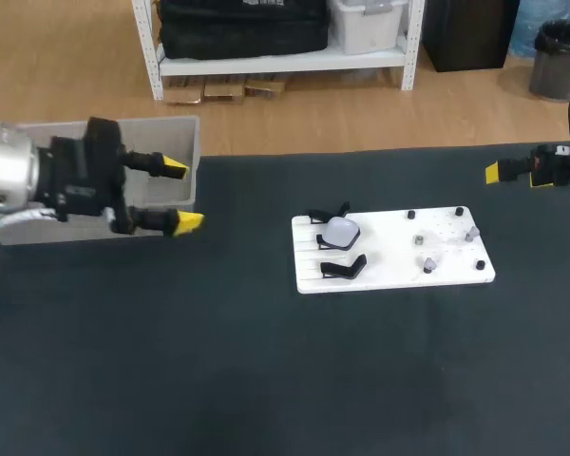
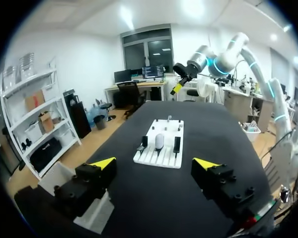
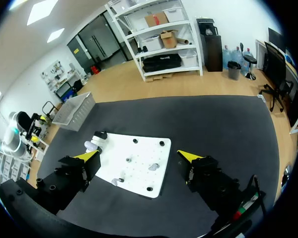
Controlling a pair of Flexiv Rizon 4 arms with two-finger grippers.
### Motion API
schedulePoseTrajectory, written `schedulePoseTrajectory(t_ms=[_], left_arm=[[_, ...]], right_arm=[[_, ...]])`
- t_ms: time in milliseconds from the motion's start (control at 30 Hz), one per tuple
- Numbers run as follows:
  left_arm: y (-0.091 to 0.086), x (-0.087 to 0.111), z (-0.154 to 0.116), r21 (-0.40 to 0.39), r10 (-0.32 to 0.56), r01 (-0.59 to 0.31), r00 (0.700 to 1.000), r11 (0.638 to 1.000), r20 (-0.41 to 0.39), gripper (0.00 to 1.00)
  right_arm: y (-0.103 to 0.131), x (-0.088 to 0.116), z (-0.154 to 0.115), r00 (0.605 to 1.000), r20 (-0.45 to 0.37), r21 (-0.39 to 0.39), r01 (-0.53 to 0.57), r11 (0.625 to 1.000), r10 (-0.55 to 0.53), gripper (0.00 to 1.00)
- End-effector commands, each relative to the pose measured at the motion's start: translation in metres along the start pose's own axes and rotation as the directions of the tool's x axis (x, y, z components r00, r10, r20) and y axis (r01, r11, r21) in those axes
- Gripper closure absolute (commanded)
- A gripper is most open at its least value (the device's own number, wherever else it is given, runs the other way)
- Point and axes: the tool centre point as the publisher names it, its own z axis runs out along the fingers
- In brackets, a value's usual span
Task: Pick up each earbud case from the left stands, insert the matching earbuds, close the lid, and place the case in the box.
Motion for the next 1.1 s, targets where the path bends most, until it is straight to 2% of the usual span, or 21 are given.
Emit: schedulePoseTrajectory(t_ms=[33,267,400,633,1100], left_arm=[[-0.005,0.009,0.053,-0.086,0.0,0.011,0.992,0.996,0.129,0.0],[-0.005,0.015,0.105,-0.032,-0.008,0.012,0.993,0.999,0.119,0.0],[-0.002,0.018,0.134,0.008,0.002,-0.003,0.996,1.0,0.084,0.0],[-0.004,0.014,0.171,0.083,0.006,-0.011,0.999,0.996,0.053,0.0],[-0.005,0.013,0.174,0.098,0.003,-0.008,0.999,0.995,0.046,0.0]], right_arm=[[0.001,0.0,-0.001,1.0,0.0,0.003,-0.001,1.0,0.001,0.0],[0.001,0.0,-0.001,1.0,0.0,0.003,-0.001,1.0,0.001,0.0],[0.001,0.0,-0.001,1.0,0.0,0.003,-0.001,1.0,0.001,0.0],[0.001,0.0,-0.001,1.0,0.0,0.003,-0.001,1.0,0.001,0.0],[0.001,0.0,-0.001,1.0,0.0,0.003,-0.001,1.0,0.001,0.0]])
